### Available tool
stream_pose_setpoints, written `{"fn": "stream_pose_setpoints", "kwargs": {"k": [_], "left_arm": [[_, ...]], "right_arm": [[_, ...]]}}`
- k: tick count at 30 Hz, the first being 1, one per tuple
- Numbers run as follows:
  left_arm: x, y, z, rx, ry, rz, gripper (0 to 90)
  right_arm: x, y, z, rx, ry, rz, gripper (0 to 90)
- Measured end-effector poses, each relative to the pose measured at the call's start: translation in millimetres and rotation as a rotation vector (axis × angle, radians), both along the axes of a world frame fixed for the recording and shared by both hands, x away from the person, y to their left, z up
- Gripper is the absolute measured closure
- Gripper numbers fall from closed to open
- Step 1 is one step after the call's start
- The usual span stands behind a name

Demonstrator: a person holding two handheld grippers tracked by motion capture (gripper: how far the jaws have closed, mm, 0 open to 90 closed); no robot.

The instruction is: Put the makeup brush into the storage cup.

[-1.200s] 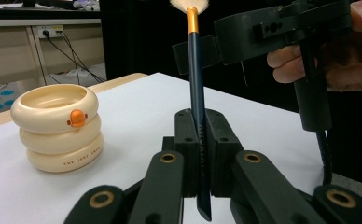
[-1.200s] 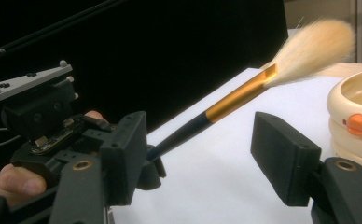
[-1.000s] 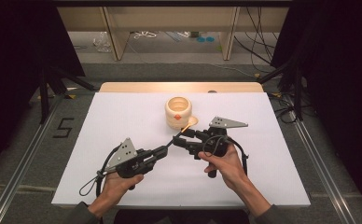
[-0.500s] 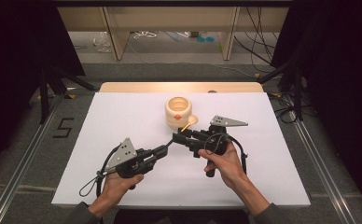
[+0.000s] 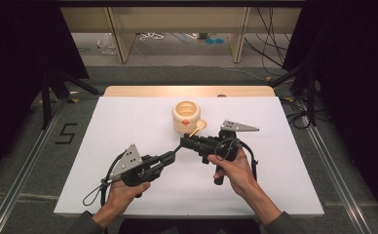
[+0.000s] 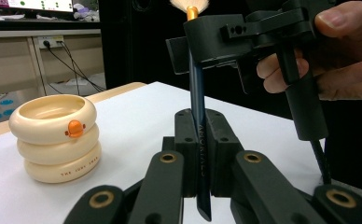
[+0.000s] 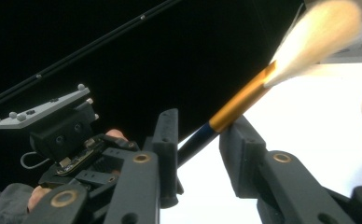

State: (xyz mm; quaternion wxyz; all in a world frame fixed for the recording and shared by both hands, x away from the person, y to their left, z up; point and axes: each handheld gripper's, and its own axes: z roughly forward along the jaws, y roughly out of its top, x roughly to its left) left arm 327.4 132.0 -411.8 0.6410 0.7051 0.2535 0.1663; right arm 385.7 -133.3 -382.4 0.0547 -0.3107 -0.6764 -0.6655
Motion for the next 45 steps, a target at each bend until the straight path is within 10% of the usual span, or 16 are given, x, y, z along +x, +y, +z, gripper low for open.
{"fn": "stream_pose_setpoints", "kwargs": {"k": [26,45], "left_arm": [[6.3,-1.1,-7.5,0.068,0.004,-0.015,79.1],[4.1,-2.6,-10.1,0.173,0.042,0.011,33.5]], "right_arm": [[-4.4,4.7,4.3,-0.004,-0.043,0.073,83.2],[-7.3,1.9,13.6,-0.164,-0.143,0.065,83.5]]}}
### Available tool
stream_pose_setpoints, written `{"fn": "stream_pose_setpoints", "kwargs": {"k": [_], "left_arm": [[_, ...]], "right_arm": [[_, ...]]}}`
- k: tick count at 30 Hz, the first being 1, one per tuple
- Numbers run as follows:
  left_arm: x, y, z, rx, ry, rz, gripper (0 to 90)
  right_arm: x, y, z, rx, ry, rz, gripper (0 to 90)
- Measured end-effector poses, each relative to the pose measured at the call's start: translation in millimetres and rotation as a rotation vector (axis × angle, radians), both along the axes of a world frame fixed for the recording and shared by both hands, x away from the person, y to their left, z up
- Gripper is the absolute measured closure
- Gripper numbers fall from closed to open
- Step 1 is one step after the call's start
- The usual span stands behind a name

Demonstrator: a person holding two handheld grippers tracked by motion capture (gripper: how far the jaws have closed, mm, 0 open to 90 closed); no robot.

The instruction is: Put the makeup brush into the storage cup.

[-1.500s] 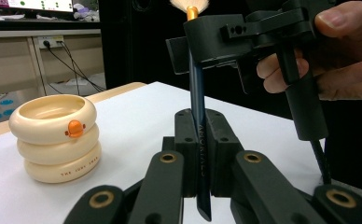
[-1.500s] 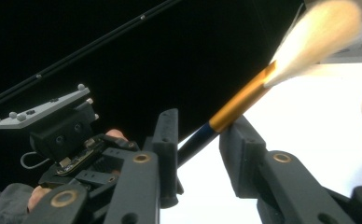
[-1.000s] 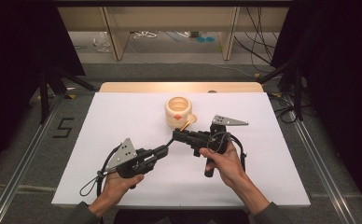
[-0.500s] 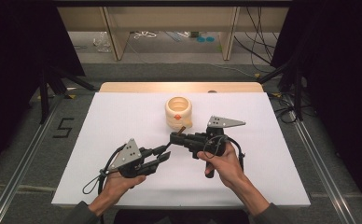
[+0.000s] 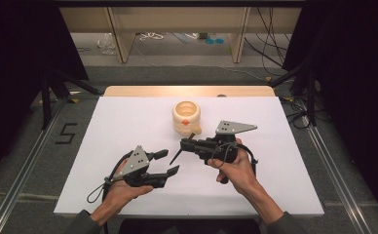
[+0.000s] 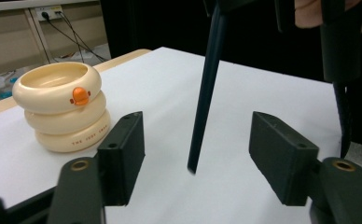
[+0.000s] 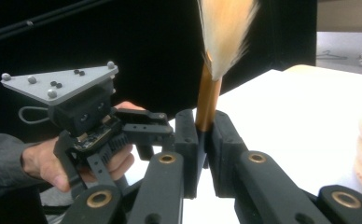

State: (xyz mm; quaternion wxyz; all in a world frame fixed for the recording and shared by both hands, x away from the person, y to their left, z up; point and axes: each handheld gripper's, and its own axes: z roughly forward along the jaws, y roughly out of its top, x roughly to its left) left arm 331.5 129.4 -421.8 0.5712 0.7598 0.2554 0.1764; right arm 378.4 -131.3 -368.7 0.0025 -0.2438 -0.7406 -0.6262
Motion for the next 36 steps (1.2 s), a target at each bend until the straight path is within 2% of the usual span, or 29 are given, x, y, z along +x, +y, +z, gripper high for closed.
{"fn": "stream_pose_setpoints", "kwargs": {"k": [4,5,9,11,15,17,18,23,25,28,31,35,36], "left_arm": [[-2.1,1.8,-0.7,0.008,0.023,0.009,29.4],[-1.7,3.0,-0.1,0.016,0.012,0.008,28.6],[-3.2,5.7,0.9,0.006,0.024,0.038,23.5],[-4.3,7.3,1.5,0.011,0.029,0.052,21.5],[-7.1,10.0,2.1,0.015,0.028,0.065,17.3],[-8.8,12.1,2.3,0.015,0.028,0.073,16.6],[-8.9,13.3,1.8,0.011,0.021,0.068,16.4],[-13.0,20.7,-1.8,0.03,0.029,0.078,16.0],[-14.3,21.6,-4.5,0.011,0.039,0.081,16.0],[-15.9,23.3,-6.0,0.025,0.029,0.076,16.0],[-17.5,24.1,-6.7,0.038,0.03,0.081,16.0],[-18.3,24.0,-9.2,0.044,0.037,0.084,16.0],[-17.7,23.6,-10.3,0.032,0.036,0.081,16.0]], "right_arm": [[1.5,-3.9,3.4,-0.019,-0.019,-0.018,83.5],[2.2,-5.2,4.0,-0.022,-0.024,-0.022,83.5],[5.3,-10.7,6.0,-0.042,-0.036,-0.049,83.5],[6.2,-12.1,6.4,-0.037,-0.04,-0.054,83.4],[8.2,-15.5,8.4,-0.062,-0.055,-0.069,83.4],[8.8,-16.5,9.6,-0.061,-0.054,-0.072,83.4],[9.7,-17.9,10.3,-0.084,-0.064,-0.08,83.4],[13.4,-20.7,12.5,-0.075,-0.076,-0.092,83.4],[14.7,-22.3,13.1,-0.078,-0.076,-0.1,83.4],[17.6,-25.0,13.6,-0.103,-0.077,-0.114,83.4],[21.1,-27.2,13.3,-0.099,-0.078,-0.121,83.4],[25.4,-28.6,13.9,-0.106,-0.081,-0.135,83.4],[26.2,-29.1,14.4,-0.11,-0.08,-0.136,83.4]]}}
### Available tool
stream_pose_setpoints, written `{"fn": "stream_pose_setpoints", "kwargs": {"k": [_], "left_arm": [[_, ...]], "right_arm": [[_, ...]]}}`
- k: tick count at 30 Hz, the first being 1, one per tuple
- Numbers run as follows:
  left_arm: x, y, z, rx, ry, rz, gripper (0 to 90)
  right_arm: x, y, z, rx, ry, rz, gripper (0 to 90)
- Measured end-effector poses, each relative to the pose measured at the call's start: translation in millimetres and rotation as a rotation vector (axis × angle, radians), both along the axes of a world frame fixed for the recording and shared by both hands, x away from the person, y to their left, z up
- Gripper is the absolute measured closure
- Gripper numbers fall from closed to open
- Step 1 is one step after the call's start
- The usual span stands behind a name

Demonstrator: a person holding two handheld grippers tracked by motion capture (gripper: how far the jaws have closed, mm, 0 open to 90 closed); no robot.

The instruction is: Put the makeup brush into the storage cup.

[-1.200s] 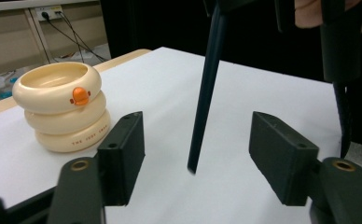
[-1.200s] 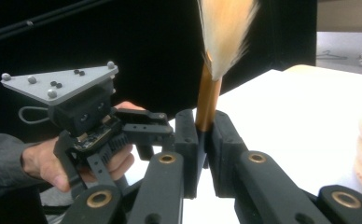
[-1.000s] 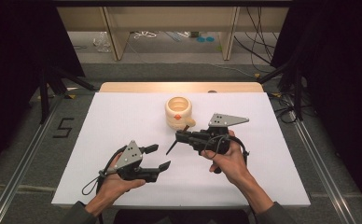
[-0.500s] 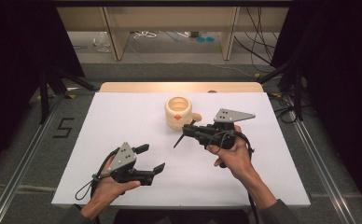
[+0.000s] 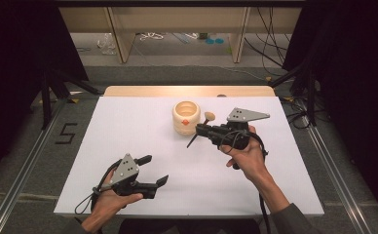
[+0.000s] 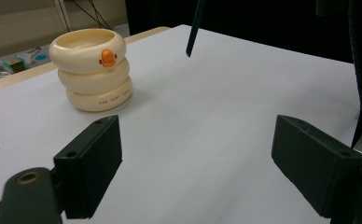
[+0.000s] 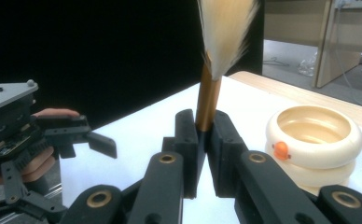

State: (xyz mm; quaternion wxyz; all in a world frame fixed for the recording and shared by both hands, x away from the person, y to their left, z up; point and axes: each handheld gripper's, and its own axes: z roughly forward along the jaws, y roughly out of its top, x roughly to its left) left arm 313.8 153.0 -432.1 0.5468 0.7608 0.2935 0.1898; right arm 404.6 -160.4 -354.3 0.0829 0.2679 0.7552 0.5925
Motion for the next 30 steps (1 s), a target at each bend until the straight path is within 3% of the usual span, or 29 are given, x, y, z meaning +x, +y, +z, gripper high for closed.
{"fn": "stream_pose_setpoints", "kwargs": {"k": [30], "left_arm": [[2.2,2.4,-0.9,0.008,-0.003,0.027,16.1]], "right_arm": [[18.8,-7.6,5.0,-0.037,-0.023,-0.057,83.4]]}}
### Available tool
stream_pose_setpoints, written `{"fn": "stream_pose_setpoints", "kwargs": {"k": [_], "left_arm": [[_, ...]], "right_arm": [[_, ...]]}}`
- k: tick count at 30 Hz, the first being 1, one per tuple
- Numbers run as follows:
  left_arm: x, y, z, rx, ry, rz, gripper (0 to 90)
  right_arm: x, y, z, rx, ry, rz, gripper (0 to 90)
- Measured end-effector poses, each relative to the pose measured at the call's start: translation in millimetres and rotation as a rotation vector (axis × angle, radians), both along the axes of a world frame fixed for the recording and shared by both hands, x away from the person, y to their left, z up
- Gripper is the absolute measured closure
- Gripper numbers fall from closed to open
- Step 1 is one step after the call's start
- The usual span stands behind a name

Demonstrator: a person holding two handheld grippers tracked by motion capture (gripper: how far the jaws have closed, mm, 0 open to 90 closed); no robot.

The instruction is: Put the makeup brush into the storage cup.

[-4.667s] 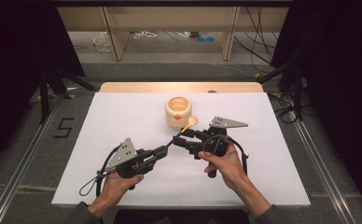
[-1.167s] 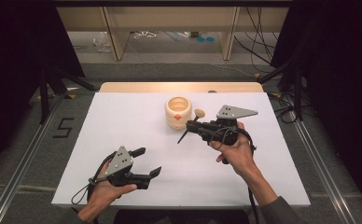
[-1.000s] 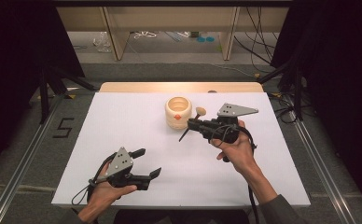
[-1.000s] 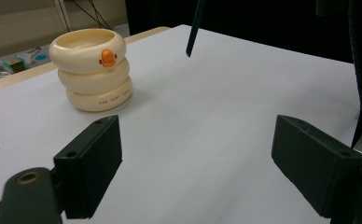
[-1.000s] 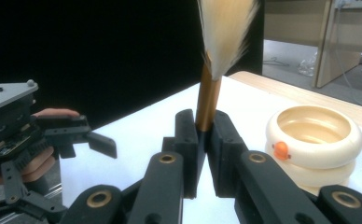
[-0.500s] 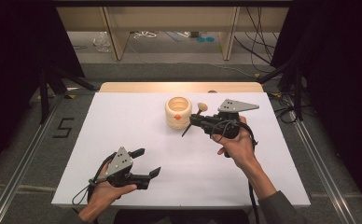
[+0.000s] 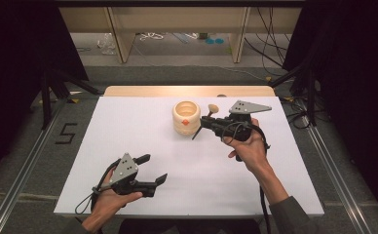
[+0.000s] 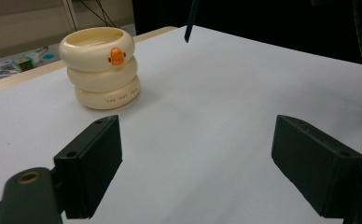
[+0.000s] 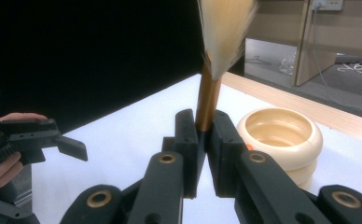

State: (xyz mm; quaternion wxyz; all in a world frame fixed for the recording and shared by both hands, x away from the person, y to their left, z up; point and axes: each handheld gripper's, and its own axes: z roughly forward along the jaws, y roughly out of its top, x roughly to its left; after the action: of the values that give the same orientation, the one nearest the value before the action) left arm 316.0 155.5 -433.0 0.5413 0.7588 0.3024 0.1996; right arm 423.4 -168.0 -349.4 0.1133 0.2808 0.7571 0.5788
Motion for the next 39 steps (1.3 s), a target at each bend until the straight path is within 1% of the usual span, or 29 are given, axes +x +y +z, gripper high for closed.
{"fn": "stream_pose_setpoints", "kwargs": {"k": [2,7,9,12,16,19,20,23,24,25,27,28,30,31,33,34,35,37,39], "left_arm": [[0.0,0.0,0.0,0.0,0.0,0.0,16.0],[0.0,0.2,0.2,0.001,0.0,0.001,16.0],[0.1,0.2,0.1,0.001,0.001,0.0,16.1],[0.1,0.0,0.0,0.001,0.002,0.0,16.1],[0.2,0.0,0.0,0.002,0.001,-0.001,16.0],[0.1,-0.1,-0.1,0.002,0.001,-0.001,16.1],[0.1,-0.1,-0.1,0.002,0.001,-0.001,16.1],[0.1,-0.2,-0.1,0.001,0.002,-0.001,16.1],[0.2,-0.1,-0.1,0.002,0.002,-0.001,16.1],[-0.1,-0.5,-0.3,-0.004,0.008,0.001,16.1],[0.5,-1.0,-1.2,-0.015,0.007,-0.005,16.1],[-0.1,-0.7,-0.6,-0.004,0.009,0.001,16.1],[0.3,-0.5,-0.4,0.002,0.003,-0.005,16.1],[-0.2,-0.8,-0.6,-0.005,0.01,0.002,16.1],[-0.2,-0.8,-0.6,-0.004,0.009,0.001,16.1],[-0.2,-0.8,-0.6,-0.004,0.009,0.001,16.1],[-0.2,-0.8,-0.6,-0.004,0.009,0.001,16.1],[0.5,-0.3,-0.5,0.005,0.001,-0.006,16.1],[0.0,-0.8,-0.9,-0.002,0.009,0.002,16.1]], "right_arm": [[0.5,0.0,1.0,0.001,0.009,0.003,83.4],[3.4,-0.4,1.5,0.003,0.003,-0.005,83.4],[4.5,-0.7,1.6,-0.005,0.007,-0.003,83.4],[5.7,-0.8,1.7,-0.003,0.007,-0.008,83.4],[7.3,-0.6,2.8,-0.011,-0.001,-0.017,83.4],[7.9,-0.2,4.0,-0.005,0.001,-0.009,83.4],[8.0,-0.2,4.3,-0.009,0.009,-0.009,83.4],[9.9,0.2,2.8,-0.011,0.002,-0.01,83.4],[10.3,-0.2,2.9,-0.017,0.009,-0.012,83.4],[11.3,-0.4,2.5,-0.017,0.008,-0.015,83.4],[12.0,-0.5,2.2,-0.006,0.01,-0.015,83.4],[12.2,-1.4,2.8,-0.018,0.012,-0.016,83.4],[12.6,-1.6,2.8,-0.012,0.016,-0.018,83.4],[13.1,-1.8,2.6,-0.013,0.013,-0.02,83.4],[14.0,-2.7,2.5,-0.018,0.007,-0.022,83.4],[14.8,-2.3,1.9,-0.011,0.0,-0.022,83.4],[14.5,-3.1,2.7,-0.024,0.01,-0.025,83.4],[14.8,-3.2,2.4,-0.016,0.016,-0.023,83.4],[15.6,-3.7,2.4,-0.018,0.009,-0.023,83.4]]}}
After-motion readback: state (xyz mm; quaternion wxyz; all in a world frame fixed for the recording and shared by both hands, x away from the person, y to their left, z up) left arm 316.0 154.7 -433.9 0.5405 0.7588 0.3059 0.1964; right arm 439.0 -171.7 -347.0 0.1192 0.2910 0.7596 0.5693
